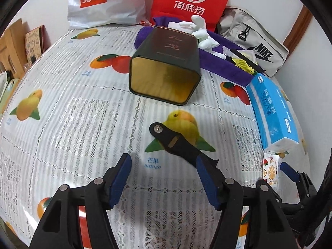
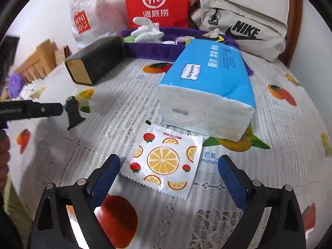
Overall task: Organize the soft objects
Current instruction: 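Reach the left tool to the black strap piece while the right tool reaches the orange-slice packet, then grasp the black strap piece with the left tool while the right tool pinches the orange-slice packet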
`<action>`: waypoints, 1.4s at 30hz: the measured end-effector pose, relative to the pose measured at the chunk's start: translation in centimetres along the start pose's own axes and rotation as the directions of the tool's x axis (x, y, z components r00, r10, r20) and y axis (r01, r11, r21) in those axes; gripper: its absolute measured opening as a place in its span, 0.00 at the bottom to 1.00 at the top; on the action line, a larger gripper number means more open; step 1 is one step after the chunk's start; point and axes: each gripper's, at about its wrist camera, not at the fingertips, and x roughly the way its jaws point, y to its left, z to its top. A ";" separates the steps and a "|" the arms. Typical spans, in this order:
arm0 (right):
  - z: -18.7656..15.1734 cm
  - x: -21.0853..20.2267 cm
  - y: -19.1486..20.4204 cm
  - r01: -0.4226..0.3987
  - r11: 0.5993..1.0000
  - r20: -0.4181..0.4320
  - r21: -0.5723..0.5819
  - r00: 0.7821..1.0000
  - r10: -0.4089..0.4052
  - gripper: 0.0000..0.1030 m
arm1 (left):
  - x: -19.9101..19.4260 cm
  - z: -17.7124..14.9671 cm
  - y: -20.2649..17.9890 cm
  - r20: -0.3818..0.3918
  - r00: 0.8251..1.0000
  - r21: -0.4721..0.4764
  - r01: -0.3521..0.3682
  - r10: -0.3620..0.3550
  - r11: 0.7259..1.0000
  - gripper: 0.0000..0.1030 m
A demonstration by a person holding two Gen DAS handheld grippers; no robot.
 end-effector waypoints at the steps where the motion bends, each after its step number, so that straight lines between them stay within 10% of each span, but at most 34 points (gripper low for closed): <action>1: 0.1 0.0 0.1 0.000 1.000 0.002 0.008 1.000 0.000 0.90 | 0.1 0.0 -0.2 0.002 1.000 0.002 -0.002 0.002 1.000 0.64; 11: 0.3 -0.3 0.4 0.005 1.000 0.048 -0.010 0.999 -0.005 0.55 | 2.0 0.6 -3.5 0.018 0.994 0.108 -0.107 0.106 0.988 0.74; 33: 0.0 -0.7 -0.1 -0.026 1.000 0.045 -0.018 0.999 0.027 0.50 | 0.2 -1.3 -1.9 0.002 0.986 0.154 -0.166 0.168 0.974 0.73; 35: -0.1 -0.7 0.0 -0.024 1.000 0.047 -0.021 0.999 0.025 0.50 | 0.3 -1.3 -2.4 0.019 0.988 0.171 -0.152 0.151 0.974 0.64; 38: -0.2 -0.9 -0.1 -0.026 0.999 0.046 -0.019 0.999 0.027 0.48 | 0.3 -1.3 -3.3 0.045 0.995 0.211 -0.101 0.094 0.972 0.24; 42: -0.4 -1.3 -0.7 -0.032 0.999 0.038 -0.001 0.999 0.032 0.44 | -0.1 -1.5 -2.8 0.050 0.997 0.216 -0.067 0.057 0.974 0.21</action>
